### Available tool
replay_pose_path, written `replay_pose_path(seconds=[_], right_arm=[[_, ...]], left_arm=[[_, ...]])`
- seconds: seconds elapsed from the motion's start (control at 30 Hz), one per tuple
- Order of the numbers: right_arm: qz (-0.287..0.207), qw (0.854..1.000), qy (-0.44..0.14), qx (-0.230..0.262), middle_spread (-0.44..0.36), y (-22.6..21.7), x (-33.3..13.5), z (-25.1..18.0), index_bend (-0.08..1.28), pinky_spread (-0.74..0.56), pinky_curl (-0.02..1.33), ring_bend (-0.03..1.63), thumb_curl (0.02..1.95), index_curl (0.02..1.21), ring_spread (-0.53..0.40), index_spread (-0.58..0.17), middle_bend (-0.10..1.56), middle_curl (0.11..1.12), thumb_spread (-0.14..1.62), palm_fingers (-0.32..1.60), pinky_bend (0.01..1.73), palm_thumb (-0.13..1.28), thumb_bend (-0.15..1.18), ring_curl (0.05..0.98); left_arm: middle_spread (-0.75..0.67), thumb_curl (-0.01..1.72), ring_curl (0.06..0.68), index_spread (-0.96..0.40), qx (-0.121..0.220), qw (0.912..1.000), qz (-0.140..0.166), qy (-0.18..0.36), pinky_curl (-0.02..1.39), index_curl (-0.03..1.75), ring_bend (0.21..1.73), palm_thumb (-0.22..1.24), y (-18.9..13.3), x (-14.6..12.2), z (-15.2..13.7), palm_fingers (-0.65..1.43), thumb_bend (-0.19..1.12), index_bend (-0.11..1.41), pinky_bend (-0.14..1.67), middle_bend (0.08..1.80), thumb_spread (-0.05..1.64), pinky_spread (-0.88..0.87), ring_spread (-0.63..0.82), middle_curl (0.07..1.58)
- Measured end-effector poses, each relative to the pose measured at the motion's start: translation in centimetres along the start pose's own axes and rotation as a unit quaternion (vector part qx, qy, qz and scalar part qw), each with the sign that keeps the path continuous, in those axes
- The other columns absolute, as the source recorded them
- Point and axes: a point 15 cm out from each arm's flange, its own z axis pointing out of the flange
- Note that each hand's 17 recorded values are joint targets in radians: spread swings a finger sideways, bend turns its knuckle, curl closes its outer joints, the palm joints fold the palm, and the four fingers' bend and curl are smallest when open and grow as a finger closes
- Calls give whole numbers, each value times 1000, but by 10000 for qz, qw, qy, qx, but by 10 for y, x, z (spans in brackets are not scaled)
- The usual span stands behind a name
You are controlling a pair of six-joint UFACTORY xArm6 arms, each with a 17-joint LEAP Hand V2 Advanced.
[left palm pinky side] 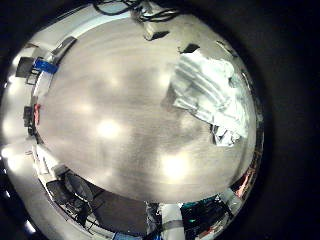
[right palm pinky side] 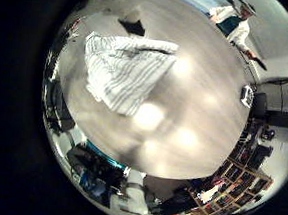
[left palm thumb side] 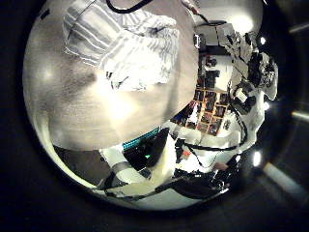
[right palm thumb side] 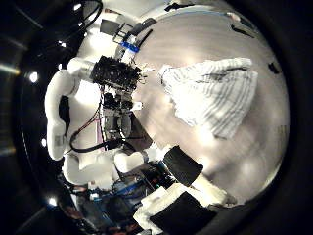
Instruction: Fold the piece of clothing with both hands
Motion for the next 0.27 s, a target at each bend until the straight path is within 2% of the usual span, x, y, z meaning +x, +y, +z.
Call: replay_pose_path(seconds=[0.13, 0.27], right_arm=[[413, 9981, 456, 53, -121, 33, 43, -34, 234, 431, 405, 737, 424, 421, 104, -441, 391, 345, 1231, 97, 673, 518, -18, 267], [532, 9940, 958, -25, -90, 56, 69, -51, 223, 432, 373, 680, 400, 411, 109, -436, 355, 339, 1257, 110, 616, 506, -17, 248]], left_arm=[[305, 271, 214, -31, -11, 9999, -29, -113, 314, 388, 543, 128, 0, 19, -9, 47, -19, 191, 288, 169, 1168, 540, 514, 249], [303, 271, 213, -35, -156, 9995, -72, -255, 314, 387, 541, 131, 6, 34, -10, 50, -17, 188, 288, 169, 1167, 539, 513, 252]])
